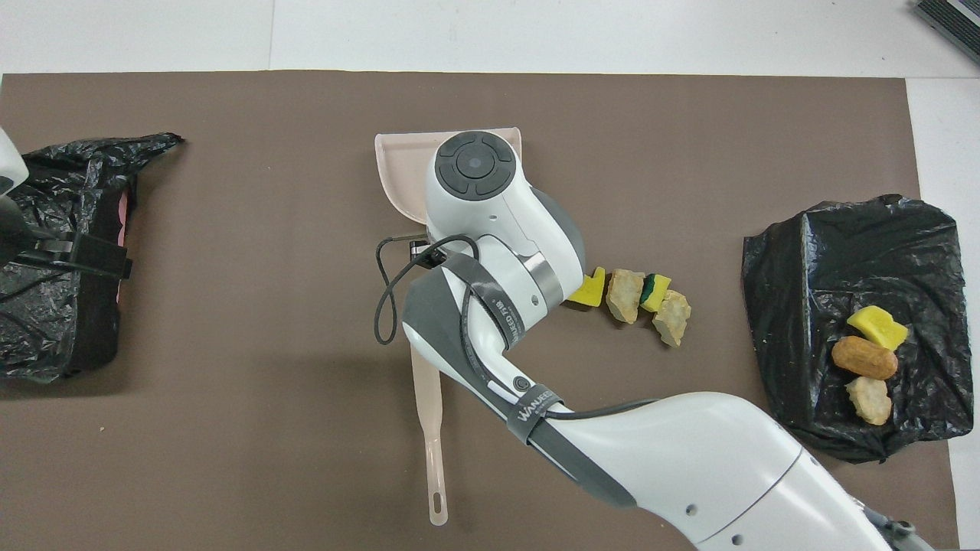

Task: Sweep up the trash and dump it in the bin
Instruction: 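Bring the empty dustpan back to the table center with the right gripper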

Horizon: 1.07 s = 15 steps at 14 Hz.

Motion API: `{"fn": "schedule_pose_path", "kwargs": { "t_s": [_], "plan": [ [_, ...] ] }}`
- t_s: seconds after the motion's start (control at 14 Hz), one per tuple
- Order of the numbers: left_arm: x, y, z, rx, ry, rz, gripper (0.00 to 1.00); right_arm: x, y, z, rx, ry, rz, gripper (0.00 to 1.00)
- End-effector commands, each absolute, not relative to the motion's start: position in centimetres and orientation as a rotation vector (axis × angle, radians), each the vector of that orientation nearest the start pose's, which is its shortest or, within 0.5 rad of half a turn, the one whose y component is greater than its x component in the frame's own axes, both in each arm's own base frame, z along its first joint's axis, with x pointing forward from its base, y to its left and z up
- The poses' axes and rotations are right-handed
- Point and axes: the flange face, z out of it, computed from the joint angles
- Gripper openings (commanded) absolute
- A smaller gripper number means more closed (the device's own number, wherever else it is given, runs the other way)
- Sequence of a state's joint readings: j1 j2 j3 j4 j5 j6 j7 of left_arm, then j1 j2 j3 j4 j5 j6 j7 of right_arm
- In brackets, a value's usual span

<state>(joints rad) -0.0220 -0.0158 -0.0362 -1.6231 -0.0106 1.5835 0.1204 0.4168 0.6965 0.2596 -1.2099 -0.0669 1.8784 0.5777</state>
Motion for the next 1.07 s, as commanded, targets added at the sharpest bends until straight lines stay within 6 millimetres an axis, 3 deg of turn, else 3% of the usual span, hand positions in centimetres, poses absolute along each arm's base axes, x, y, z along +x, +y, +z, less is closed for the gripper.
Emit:
{"fn": "schedule_pose_path", "kwargs": {
  "t_s": [0.0,0.21,0.29,0.36,0.43,0.57,0.79,0.86,1.0],
  "plan": [
    [54.9,-3.5,60.5,-3.15,0.301,0.006,1.0,60.8,42.4,36.2,-3.045,-0.081,0.121,0.0],
    [54.7,-4.5,60.5,-3.147,0.327,0.006,1.0,60.9,42.5,35.5,-3.039,-0.081,0.102,0.0],
    [54.8,-4.5,60.4,-3.147,0.33,0.009,1.0,60.9,42.5,35.4,-3.041,-0.082,0.105,0.32],
    [54.8,-4.6,60.3,-3.147,0.332,0.009,1.0,60.8,42.4,35.6,-3.05,-0.092,0.101,0.75],
    [54.9,-4.5,60.2,-3.147,0.332,0.011,1.0,60.9,42.3,36.2,-3.046,-0.101,0.093,1.0],
    [55.1,-4.5,60.1,-3.147,0.332,0.009,1.0,61.3,40.9,38.4,-3.032,-0.07,0.095,1.0],
    [55.8,-4.7,59.2,-3.15,0.336,0.001,1.0,59.5,40.2,43.1,-2.986,-0.028,0.191,1.0],
    [56.6,-4.8,58.1,-3.15,0.34,0.008,1.0,58.9,38.7,45.3,-2.99,-0.02,0.209,1.0],
    [58.0,-8.0,55.6,-3.142,0.415,0.007,1.0,55.4,37.5,49.0,-2.98,-0.072,0.263,1.0]
  ]
}}
